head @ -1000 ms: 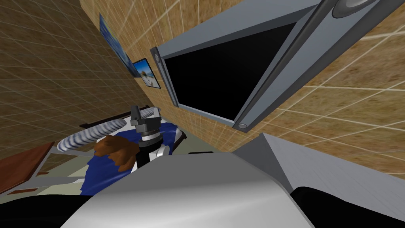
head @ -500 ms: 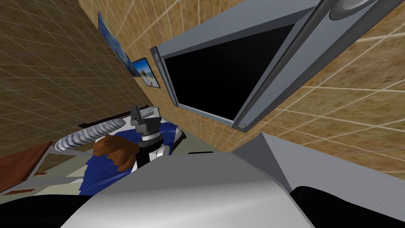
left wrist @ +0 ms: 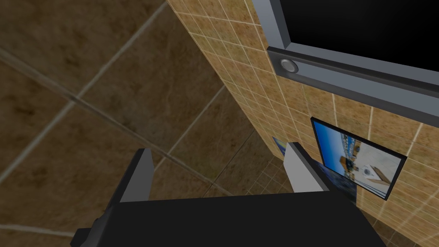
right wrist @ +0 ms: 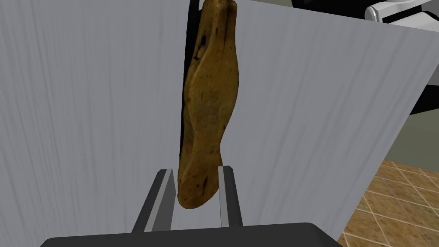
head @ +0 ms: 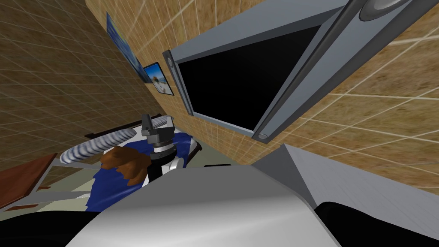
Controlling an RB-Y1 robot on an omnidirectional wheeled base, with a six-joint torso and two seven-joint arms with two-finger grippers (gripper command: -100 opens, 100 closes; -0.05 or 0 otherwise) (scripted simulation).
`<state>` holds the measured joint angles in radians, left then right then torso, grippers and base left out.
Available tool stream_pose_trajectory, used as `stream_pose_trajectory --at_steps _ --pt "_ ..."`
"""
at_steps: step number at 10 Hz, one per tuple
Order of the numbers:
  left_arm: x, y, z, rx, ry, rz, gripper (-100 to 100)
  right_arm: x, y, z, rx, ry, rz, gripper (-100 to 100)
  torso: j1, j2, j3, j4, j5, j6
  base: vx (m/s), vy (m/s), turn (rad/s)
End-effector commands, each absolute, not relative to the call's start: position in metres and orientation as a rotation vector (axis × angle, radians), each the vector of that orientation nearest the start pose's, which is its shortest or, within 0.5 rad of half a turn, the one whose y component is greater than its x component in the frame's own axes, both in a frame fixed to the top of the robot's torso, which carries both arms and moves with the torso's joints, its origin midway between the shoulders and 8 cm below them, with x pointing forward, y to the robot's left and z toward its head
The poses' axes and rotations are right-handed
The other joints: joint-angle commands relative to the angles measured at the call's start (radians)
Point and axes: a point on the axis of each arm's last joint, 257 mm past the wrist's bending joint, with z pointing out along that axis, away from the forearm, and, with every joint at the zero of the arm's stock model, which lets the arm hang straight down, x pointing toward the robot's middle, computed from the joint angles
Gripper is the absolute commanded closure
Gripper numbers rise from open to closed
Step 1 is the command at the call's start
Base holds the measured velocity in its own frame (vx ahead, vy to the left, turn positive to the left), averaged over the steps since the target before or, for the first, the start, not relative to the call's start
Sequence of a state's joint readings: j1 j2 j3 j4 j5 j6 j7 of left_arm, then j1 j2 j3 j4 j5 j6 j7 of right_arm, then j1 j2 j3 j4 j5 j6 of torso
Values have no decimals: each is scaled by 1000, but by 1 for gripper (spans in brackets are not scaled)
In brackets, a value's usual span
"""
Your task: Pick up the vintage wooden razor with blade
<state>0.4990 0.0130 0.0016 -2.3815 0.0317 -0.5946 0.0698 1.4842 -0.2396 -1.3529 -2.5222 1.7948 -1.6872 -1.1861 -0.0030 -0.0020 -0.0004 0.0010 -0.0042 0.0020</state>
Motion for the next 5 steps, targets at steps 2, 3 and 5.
stream_pose_trajectory --at_steps 2,3,5 --pt "302 273 84 -526 451 -1430 0 -138 -472 -141 563 3158 -387 100 1 -1 0 0 0 0 22 21 18" --pt "302 273 84 -526 451 -1430 0 -138 -473 -137 565 3158 -387 100 1 -1 -1 0 1 0 15 17 12" --pt "302 273 84 -526 451 -1430 0 -138 -473 -140 565 3158 -387 0 0 0 0 0 0 0 3 3 0"
